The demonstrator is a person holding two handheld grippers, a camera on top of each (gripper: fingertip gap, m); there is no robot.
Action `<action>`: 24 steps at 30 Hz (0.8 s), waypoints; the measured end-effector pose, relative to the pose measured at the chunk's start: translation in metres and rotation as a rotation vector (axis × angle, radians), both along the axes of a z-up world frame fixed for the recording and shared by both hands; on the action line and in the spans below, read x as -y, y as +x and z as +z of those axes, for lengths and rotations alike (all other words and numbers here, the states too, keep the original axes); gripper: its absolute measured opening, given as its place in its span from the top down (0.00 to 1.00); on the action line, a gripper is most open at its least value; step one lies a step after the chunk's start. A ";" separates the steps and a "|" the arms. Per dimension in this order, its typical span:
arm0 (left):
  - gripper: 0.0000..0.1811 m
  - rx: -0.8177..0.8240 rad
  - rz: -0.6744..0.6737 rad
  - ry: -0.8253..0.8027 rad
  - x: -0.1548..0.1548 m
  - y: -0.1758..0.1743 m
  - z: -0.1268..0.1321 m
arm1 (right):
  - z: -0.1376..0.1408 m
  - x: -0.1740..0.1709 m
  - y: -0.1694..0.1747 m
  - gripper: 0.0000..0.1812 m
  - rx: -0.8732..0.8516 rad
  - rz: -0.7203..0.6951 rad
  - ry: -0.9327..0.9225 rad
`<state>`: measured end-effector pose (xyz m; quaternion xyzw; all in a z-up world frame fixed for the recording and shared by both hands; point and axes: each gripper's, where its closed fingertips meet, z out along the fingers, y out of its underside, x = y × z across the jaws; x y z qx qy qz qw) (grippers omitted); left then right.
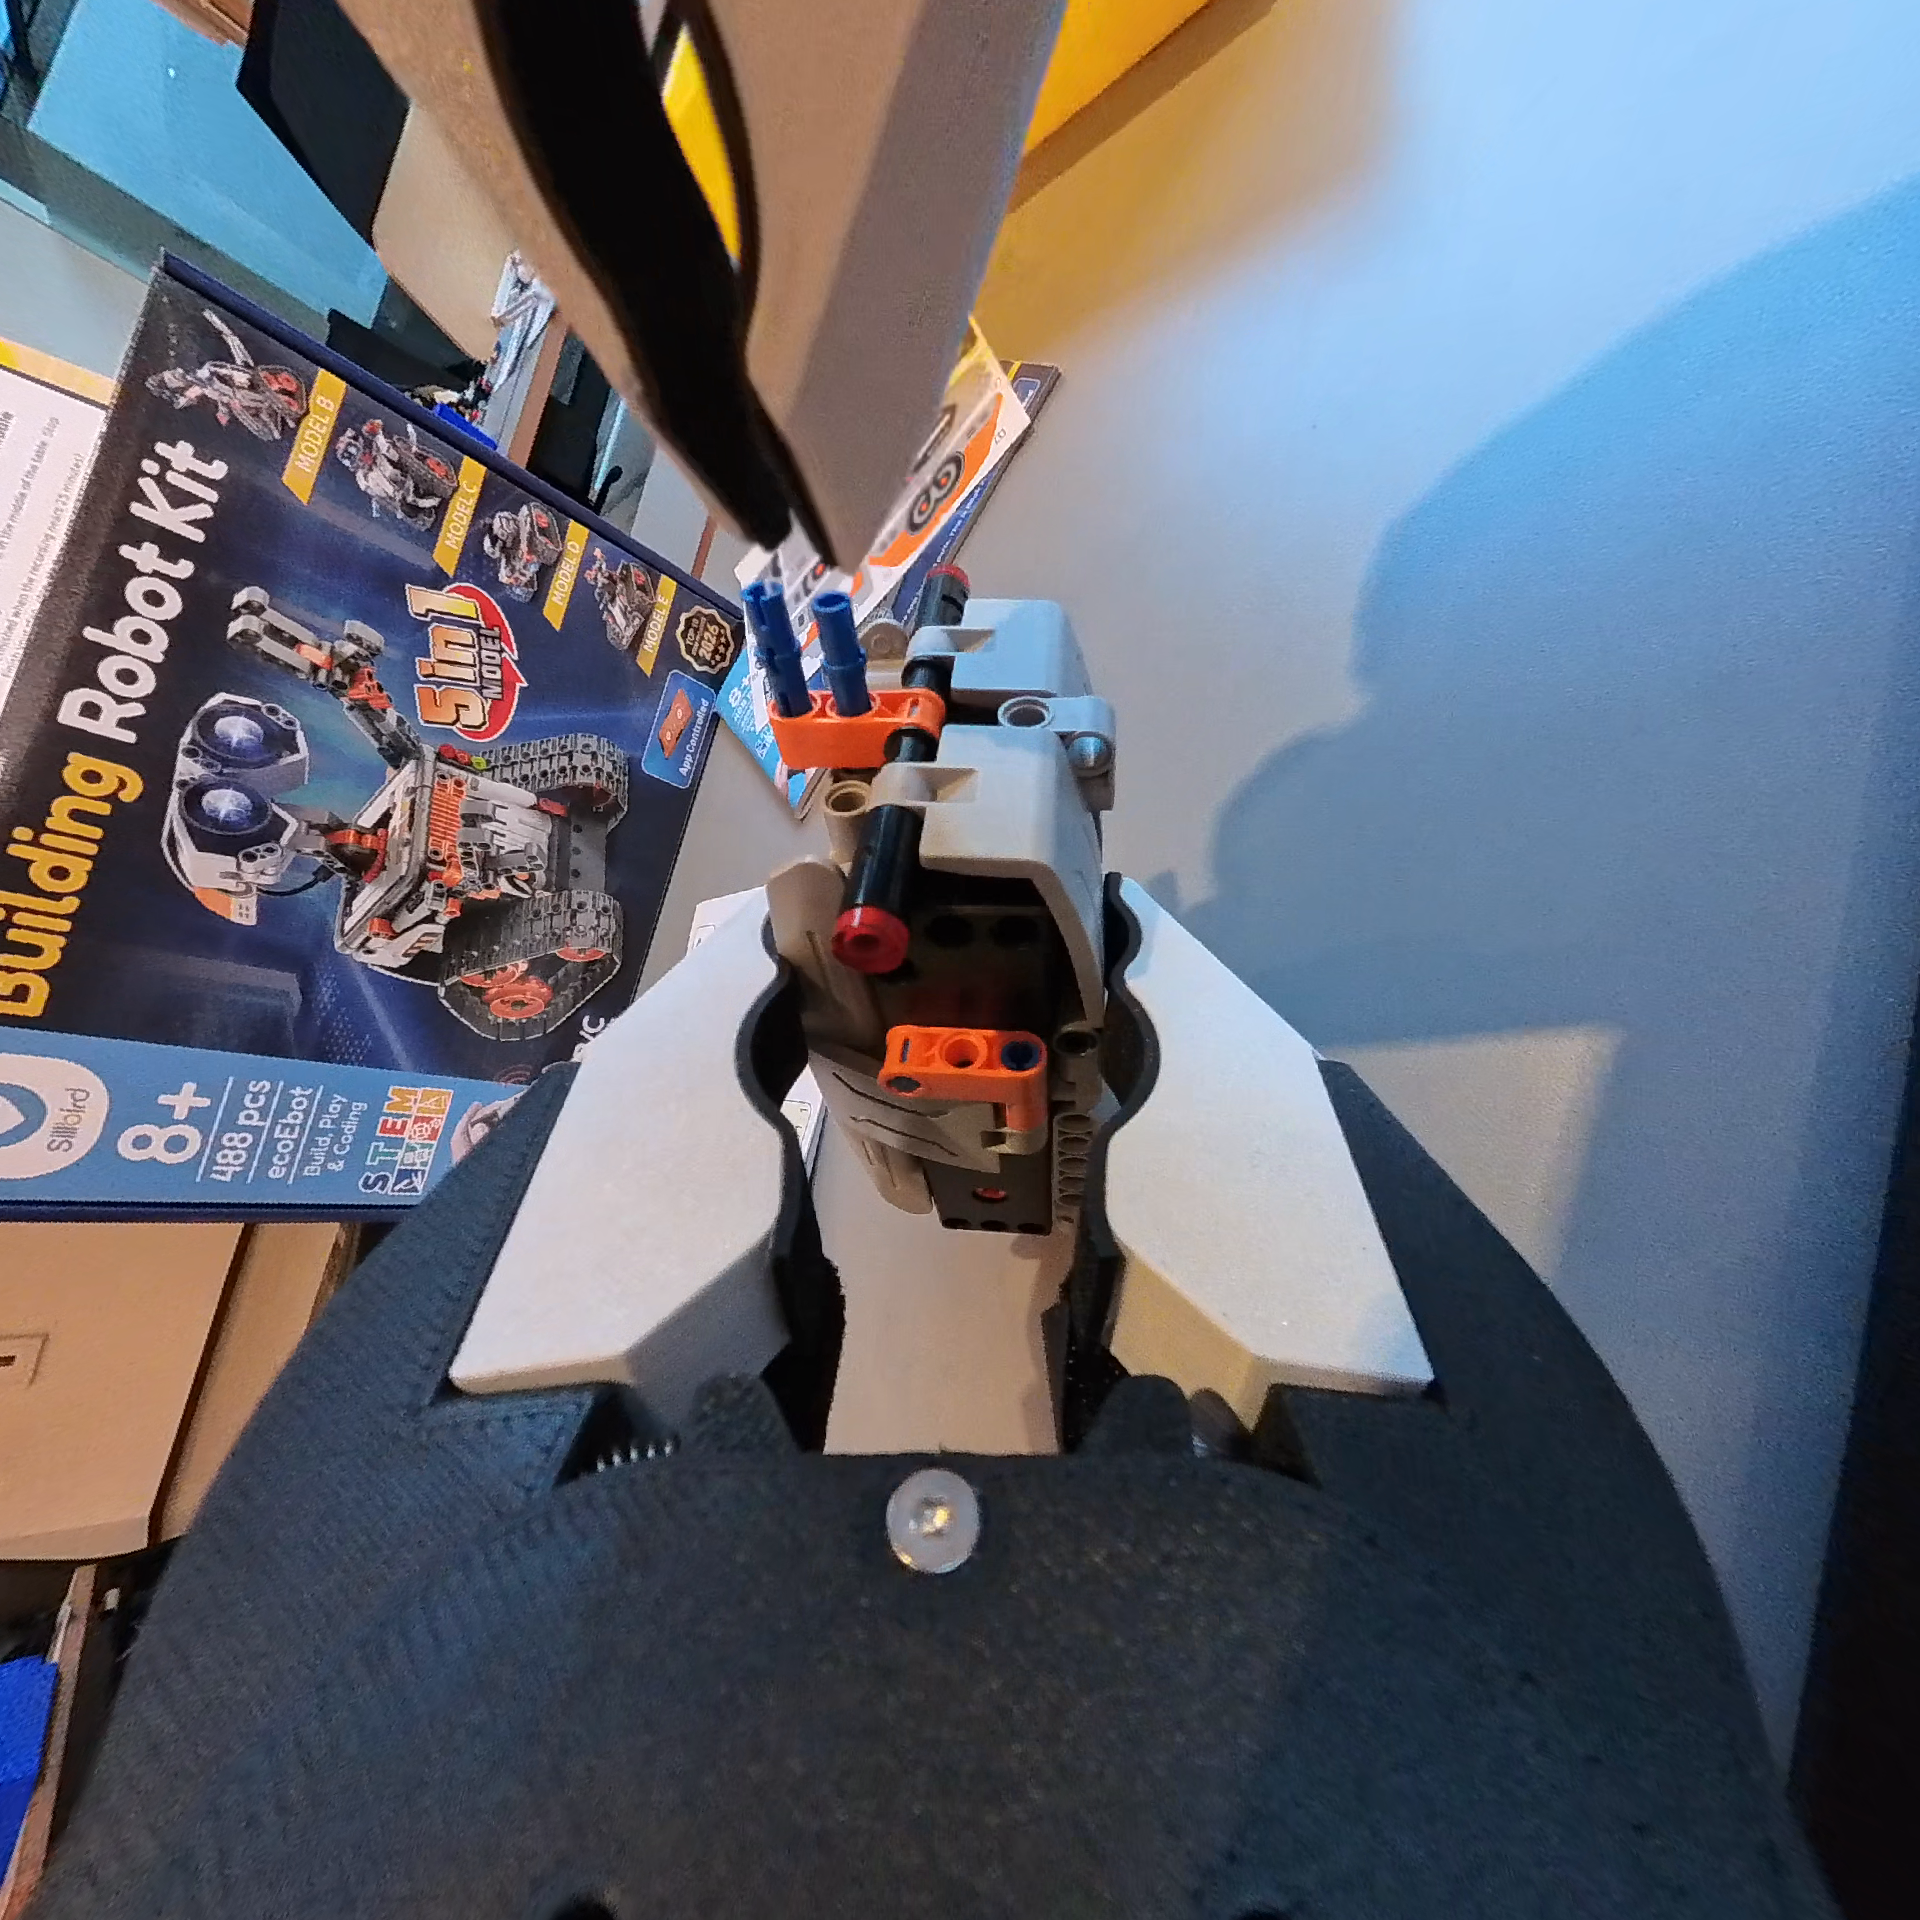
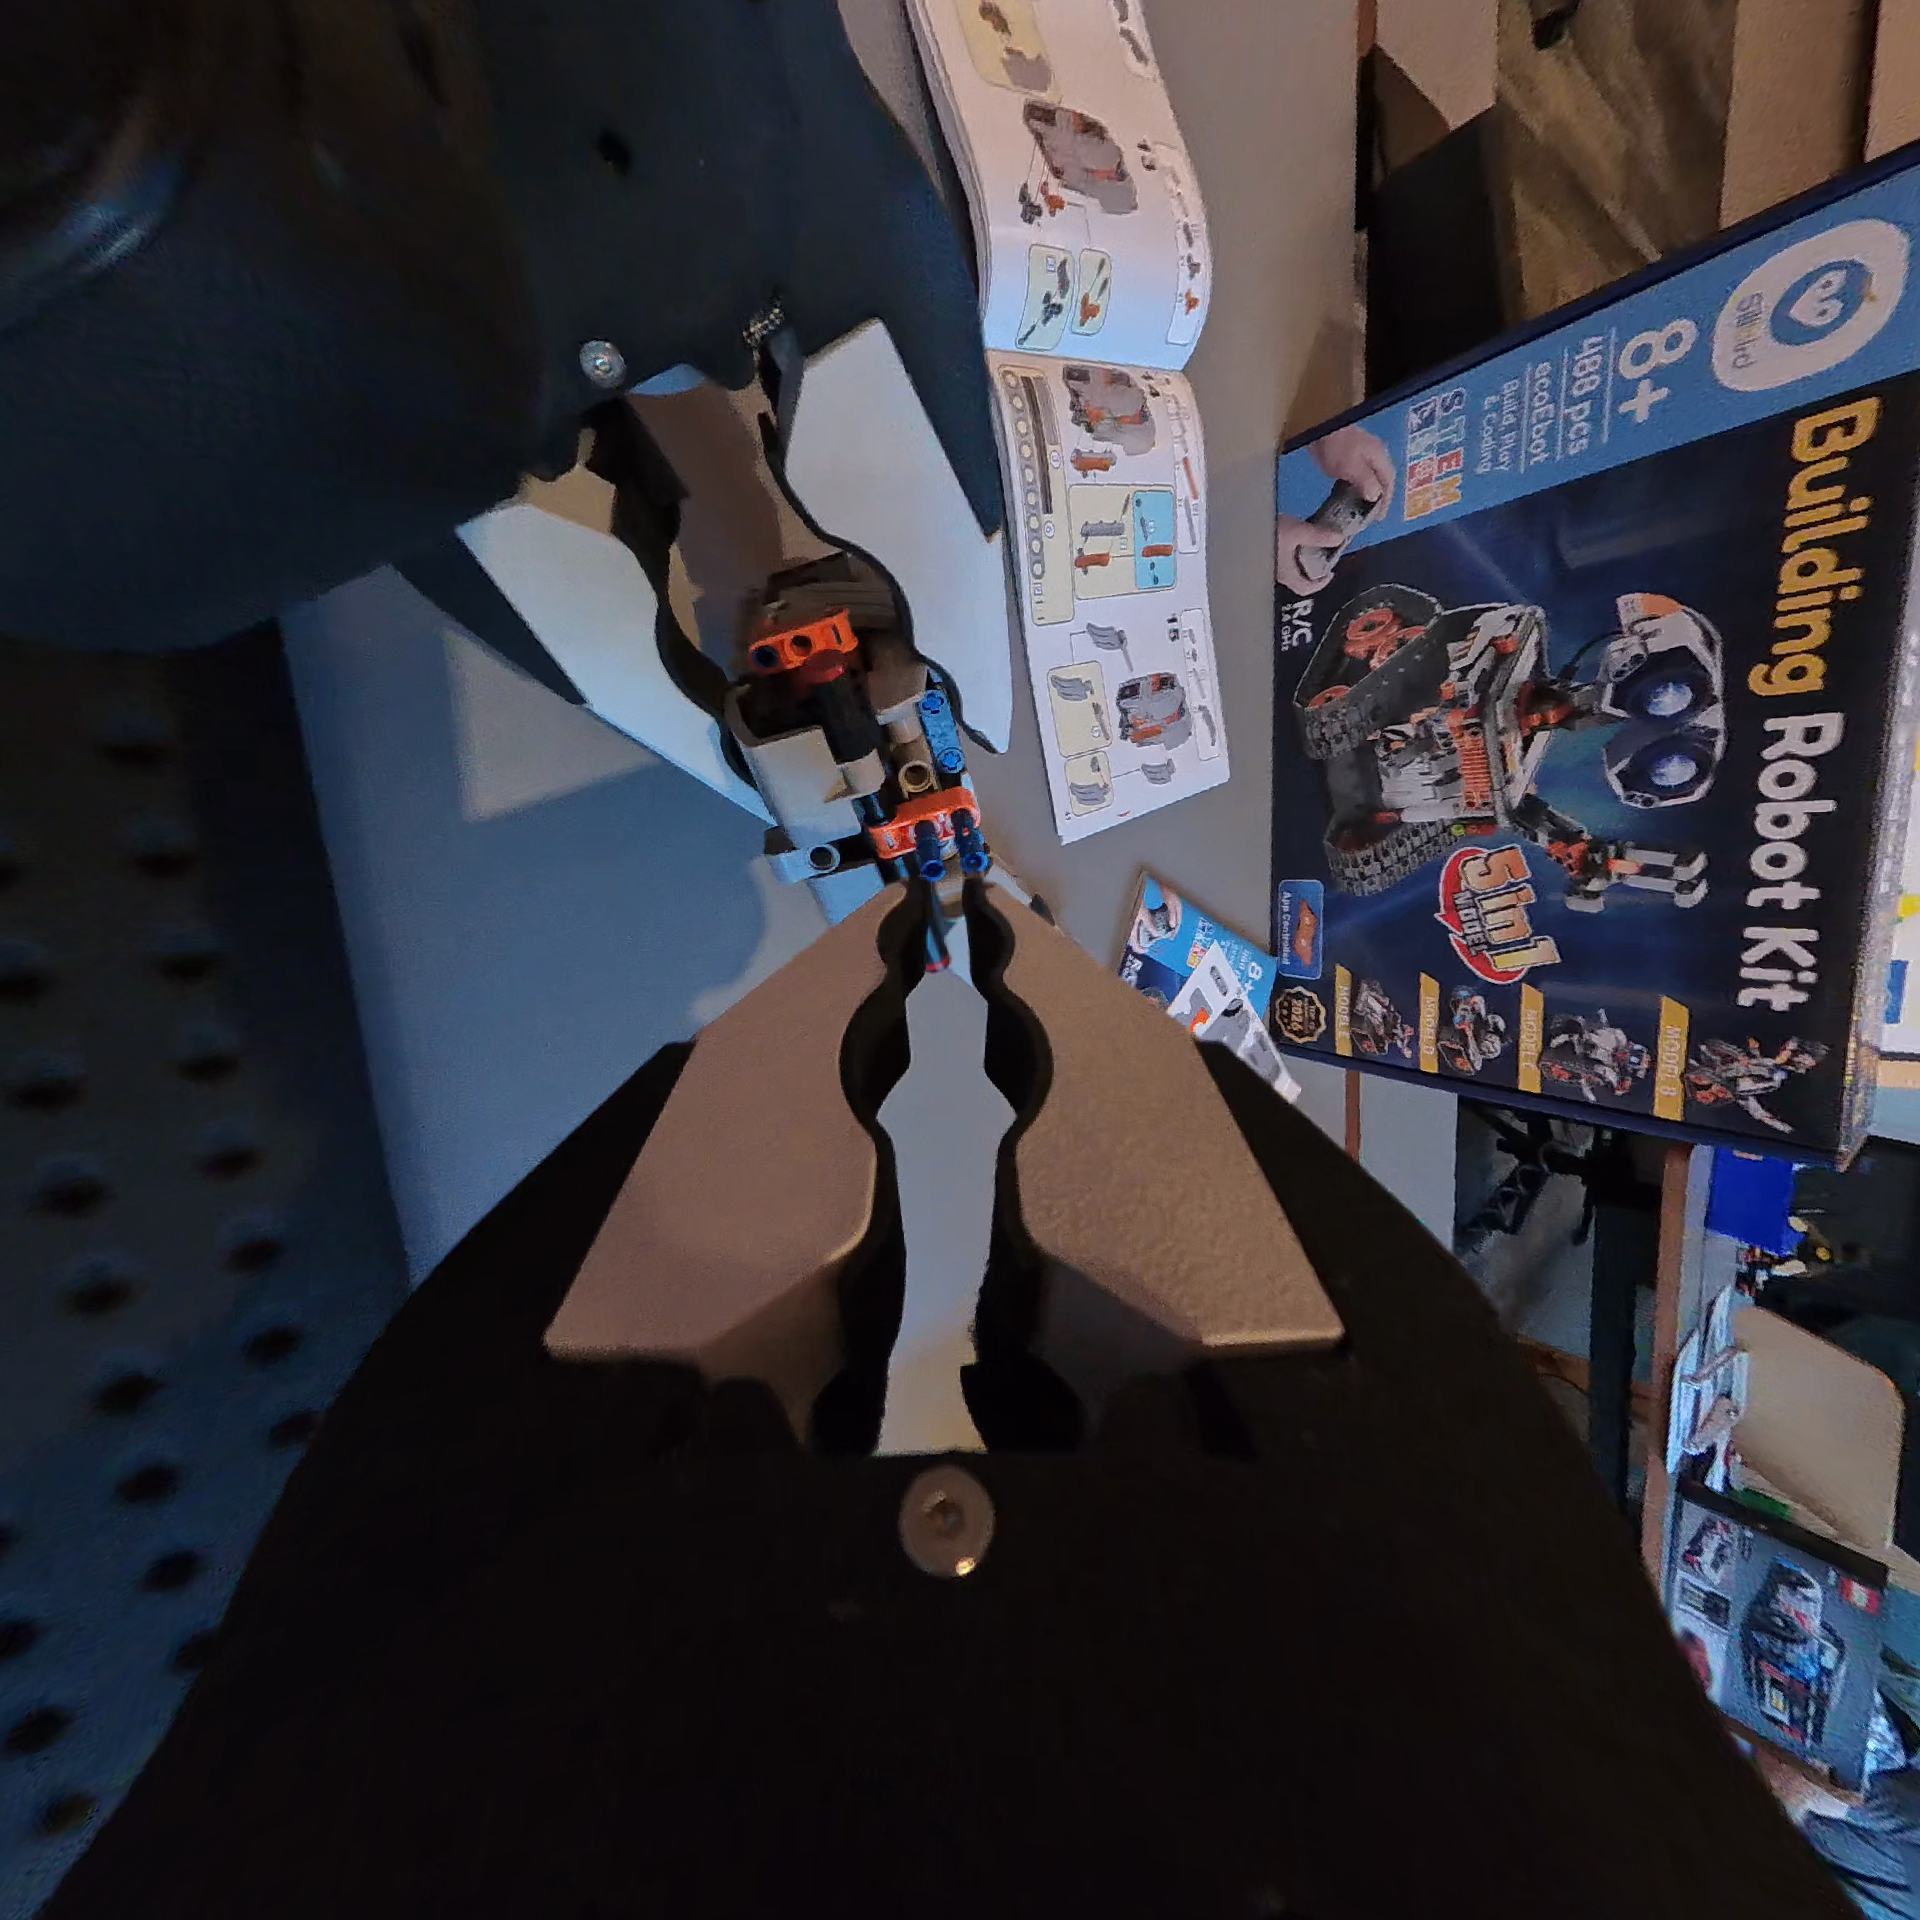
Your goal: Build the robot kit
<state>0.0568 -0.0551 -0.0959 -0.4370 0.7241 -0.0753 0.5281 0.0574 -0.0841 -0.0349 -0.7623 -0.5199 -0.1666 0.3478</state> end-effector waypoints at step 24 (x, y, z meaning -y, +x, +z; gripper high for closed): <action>0.70 0.026 0.014 -0.018 -0.002 0.004 0.003 | -0.009 -0.015 -0.001 0.98 -0.954 -0.588 -0.294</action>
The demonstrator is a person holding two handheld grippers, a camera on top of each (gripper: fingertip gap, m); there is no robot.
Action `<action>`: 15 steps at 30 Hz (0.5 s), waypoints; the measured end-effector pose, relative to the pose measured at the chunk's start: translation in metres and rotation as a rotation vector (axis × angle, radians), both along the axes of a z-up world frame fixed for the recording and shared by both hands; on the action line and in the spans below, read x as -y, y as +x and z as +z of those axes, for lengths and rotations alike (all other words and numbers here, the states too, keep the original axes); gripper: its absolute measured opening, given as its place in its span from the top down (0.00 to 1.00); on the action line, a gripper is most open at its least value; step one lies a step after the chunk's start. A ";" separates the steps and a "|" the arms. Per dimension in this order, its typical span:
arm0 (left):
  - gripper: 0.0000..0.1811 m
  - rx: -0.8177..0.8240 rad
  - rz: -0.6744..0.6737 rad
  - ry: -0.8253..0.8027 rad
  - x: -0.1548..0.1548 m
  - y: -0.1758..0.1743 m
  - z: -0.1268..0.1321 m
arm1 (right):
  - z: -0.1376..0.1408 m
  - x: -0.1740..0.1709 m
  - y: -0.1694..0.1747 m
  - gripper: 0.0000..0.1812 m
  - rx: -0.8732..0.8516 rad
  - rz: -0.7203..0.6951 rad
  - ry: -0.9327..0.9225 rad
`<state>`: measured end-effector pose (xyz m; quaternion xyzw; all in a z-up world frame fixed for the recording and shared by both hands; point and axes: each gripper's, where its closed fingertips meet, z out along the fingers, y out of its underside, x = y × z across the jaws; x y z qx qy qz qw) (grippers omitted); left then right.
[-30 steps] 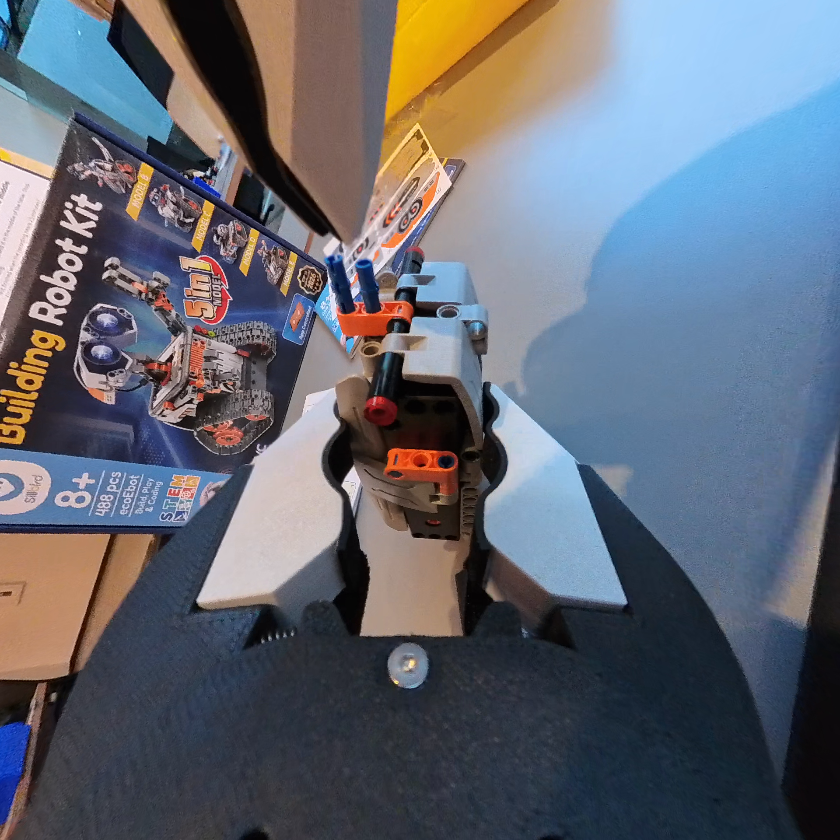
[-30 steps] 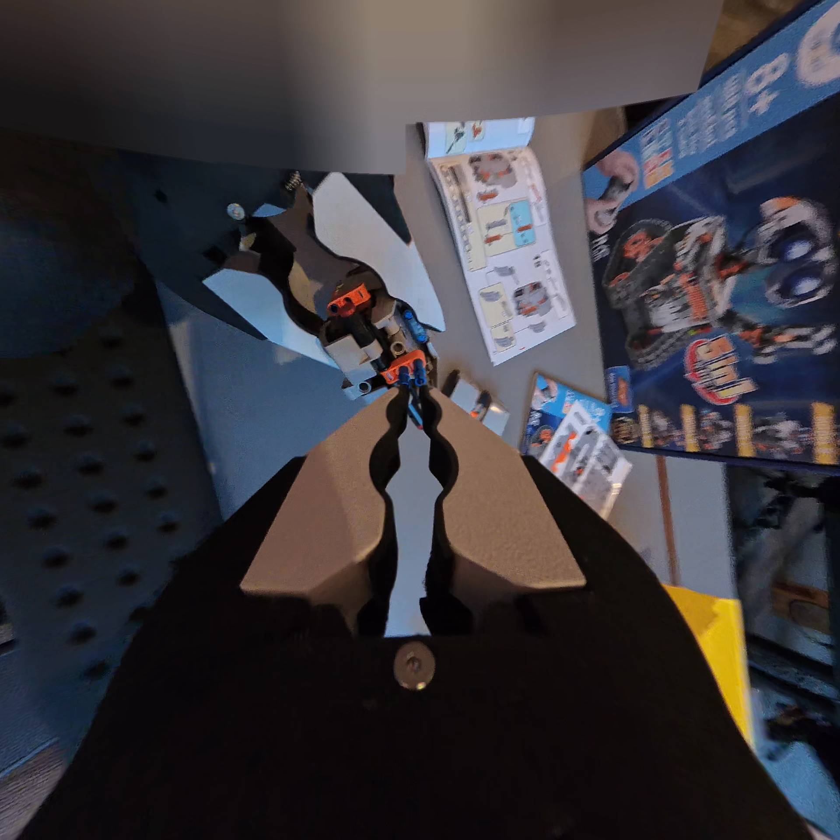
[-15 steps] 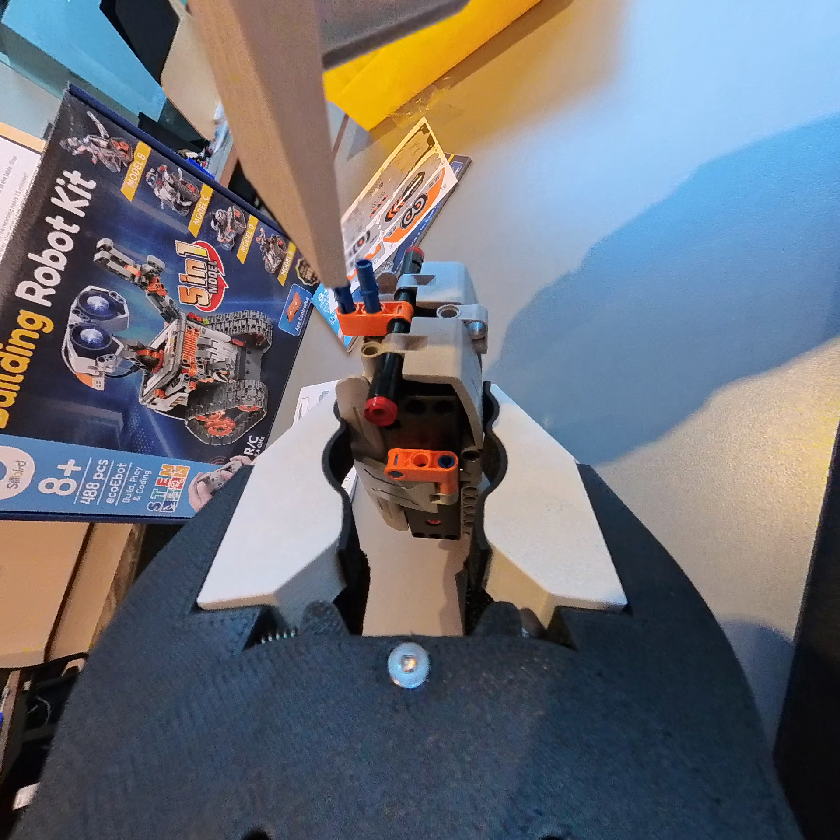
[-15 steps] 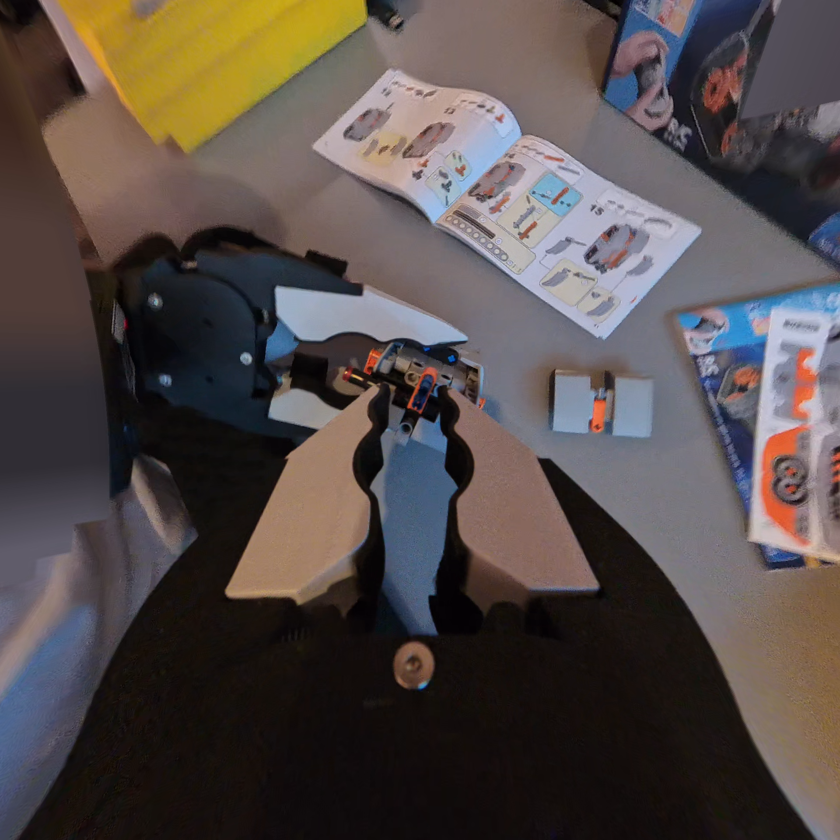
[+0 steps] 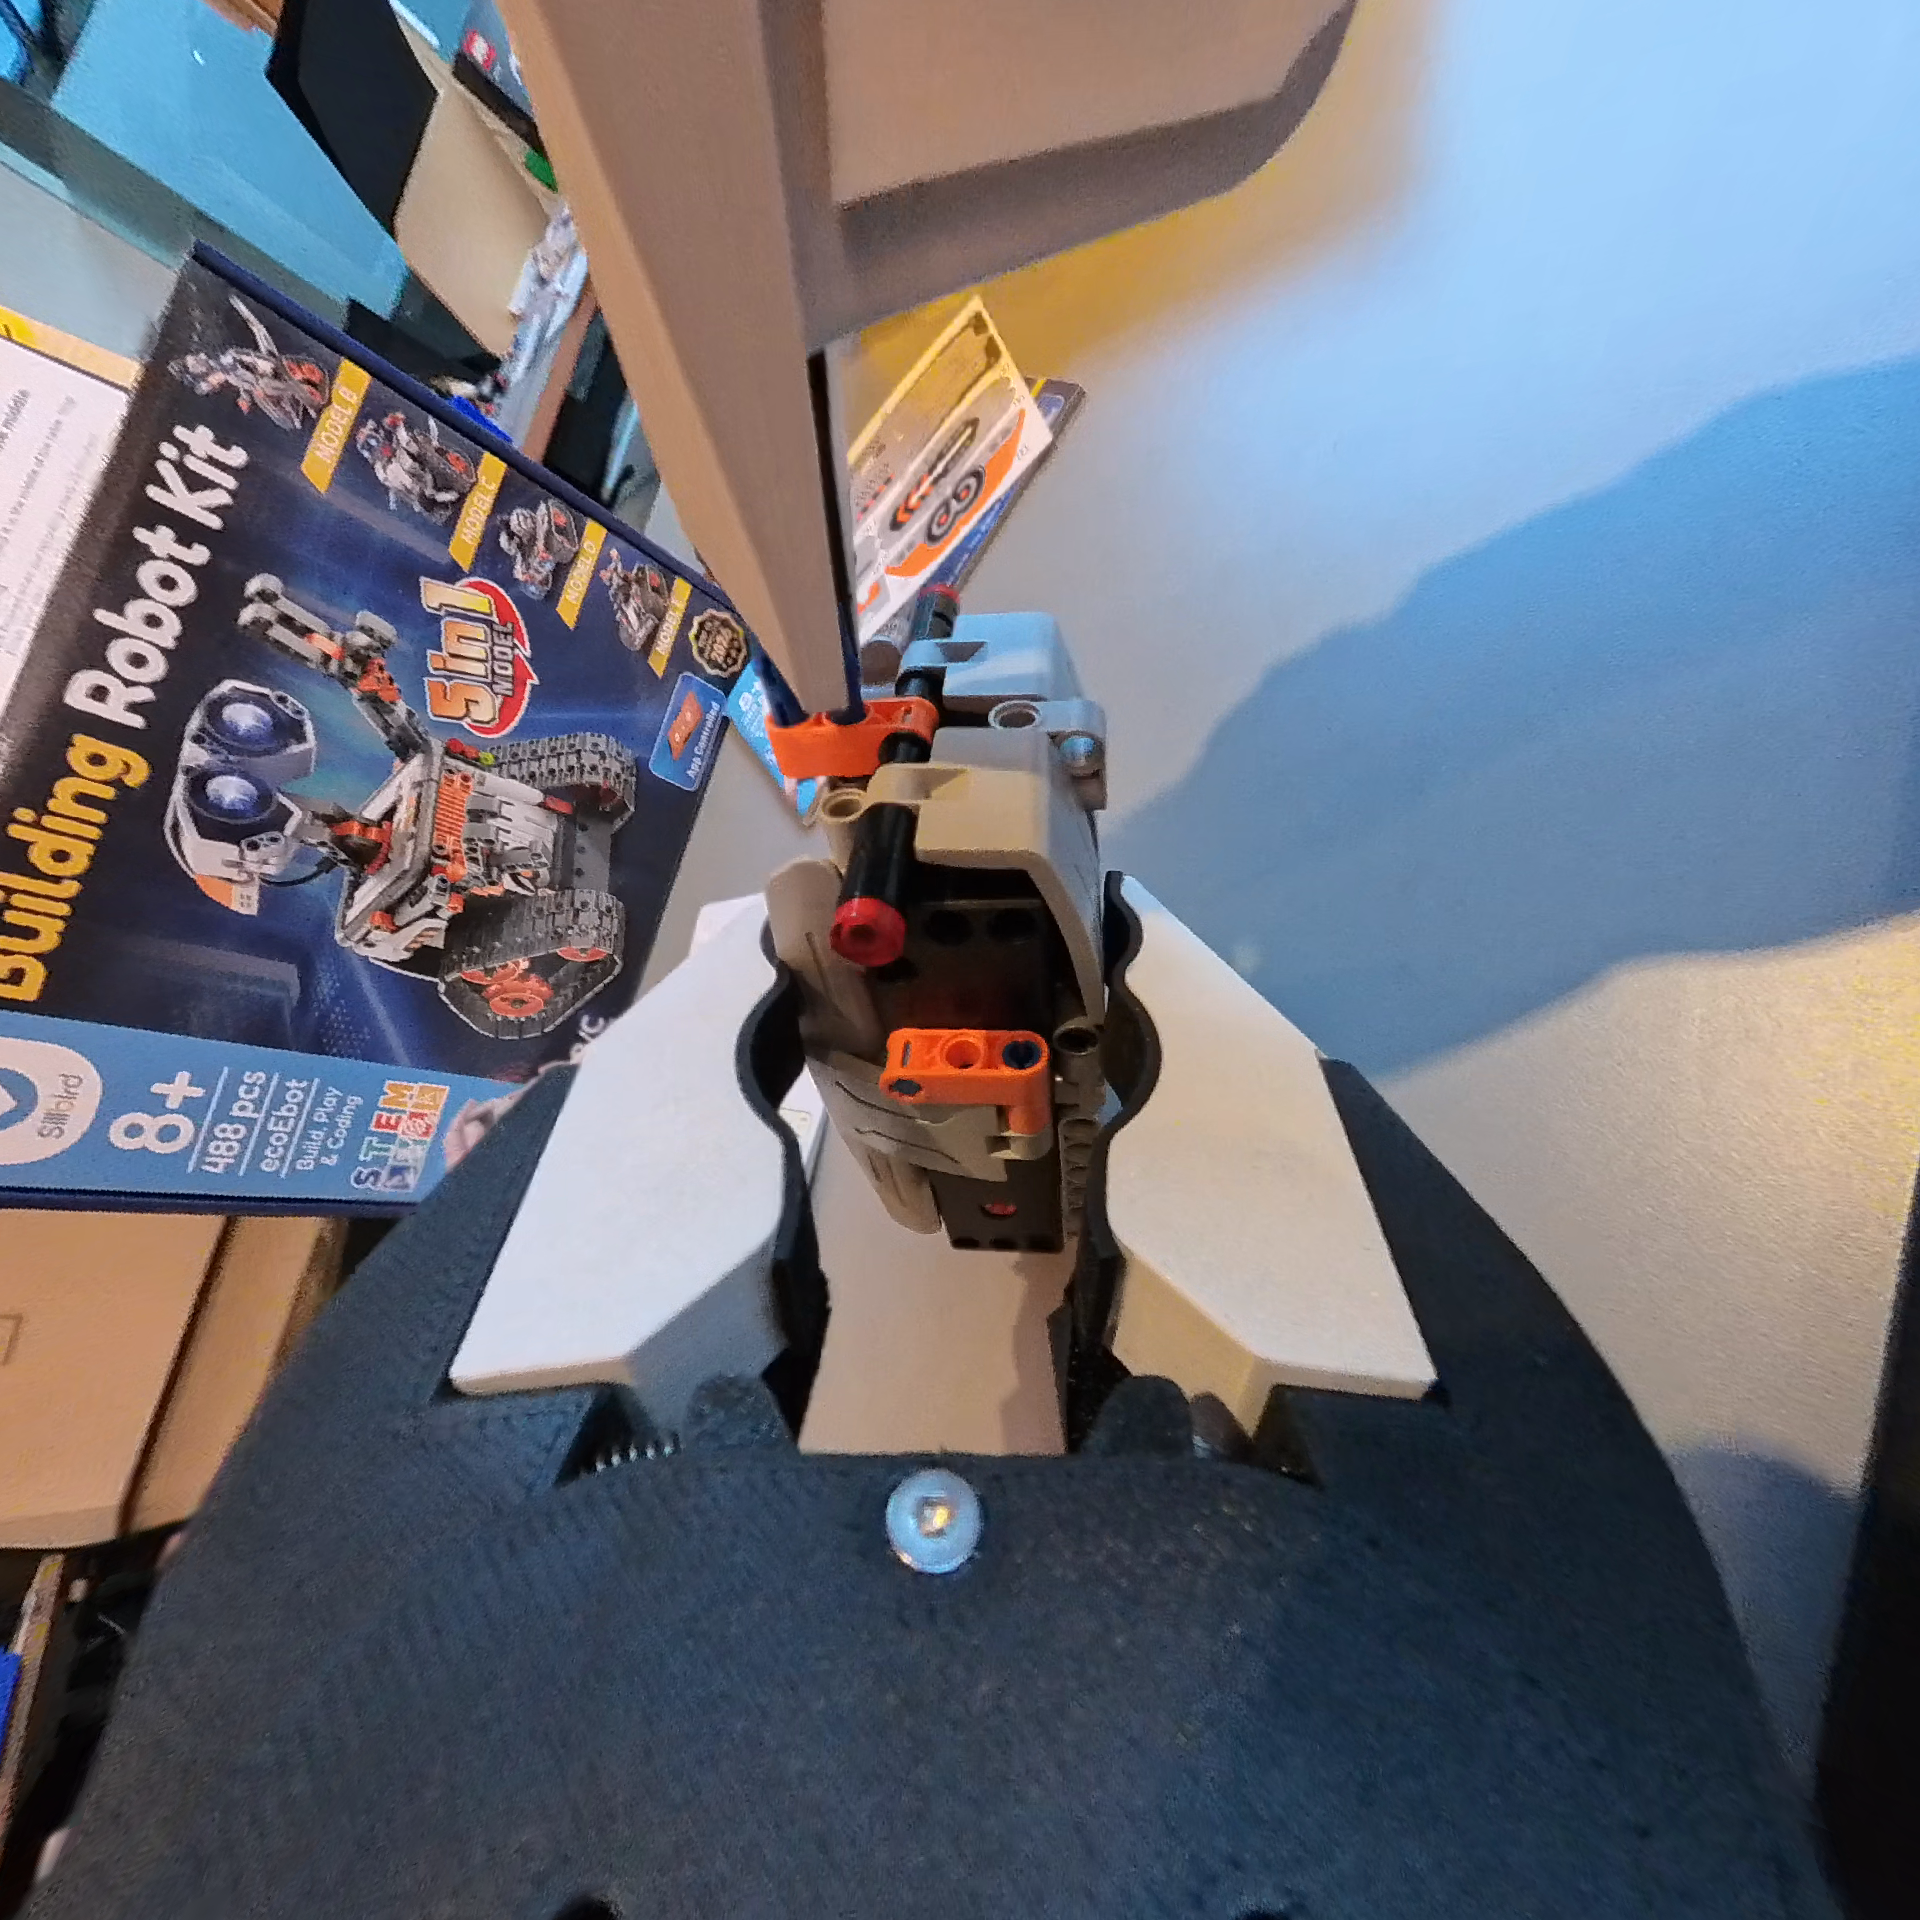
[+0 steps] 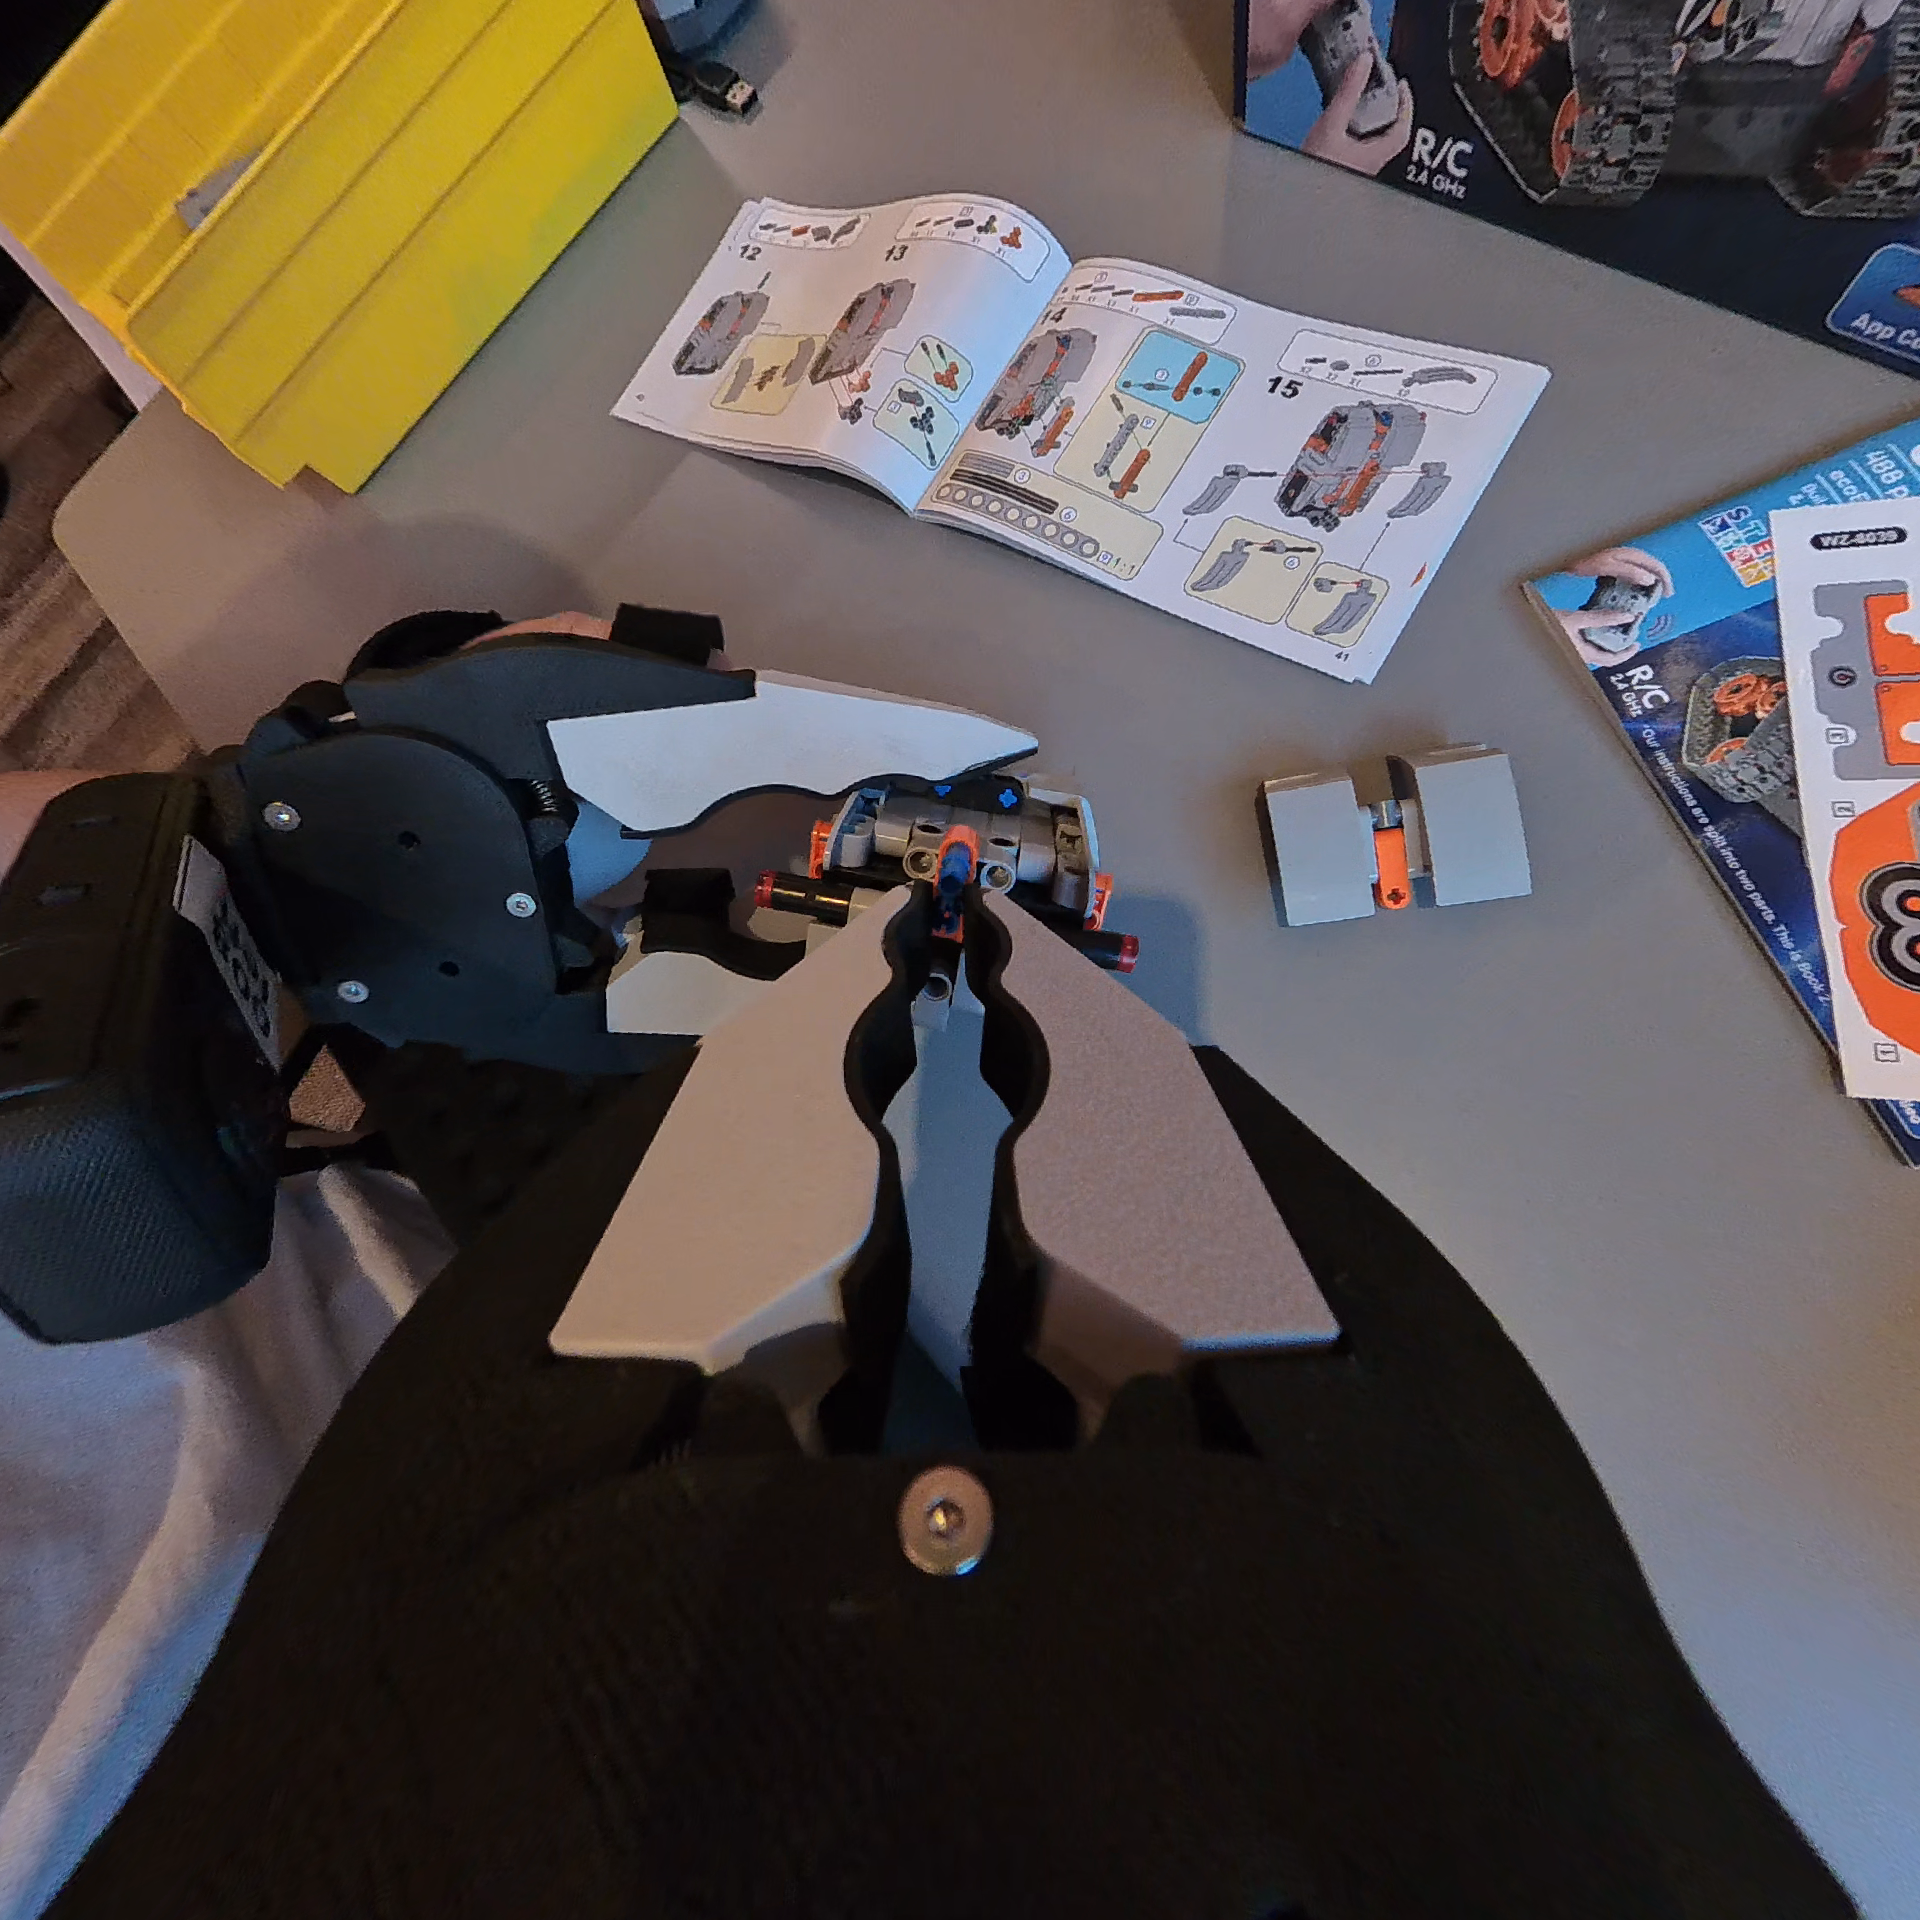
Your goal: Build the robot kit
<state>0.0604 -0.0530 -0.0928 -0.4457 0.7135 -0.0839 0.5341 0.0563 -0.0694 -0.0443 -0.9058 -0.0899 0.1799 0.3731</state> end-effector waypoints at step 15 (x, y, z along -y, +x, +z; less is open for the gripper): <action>0.68 0.100 -0.159 -0.086 0.018 0.009 0.014 | 0.007 -0.006 -0.001 0.98 -0.151 -0.076 0.082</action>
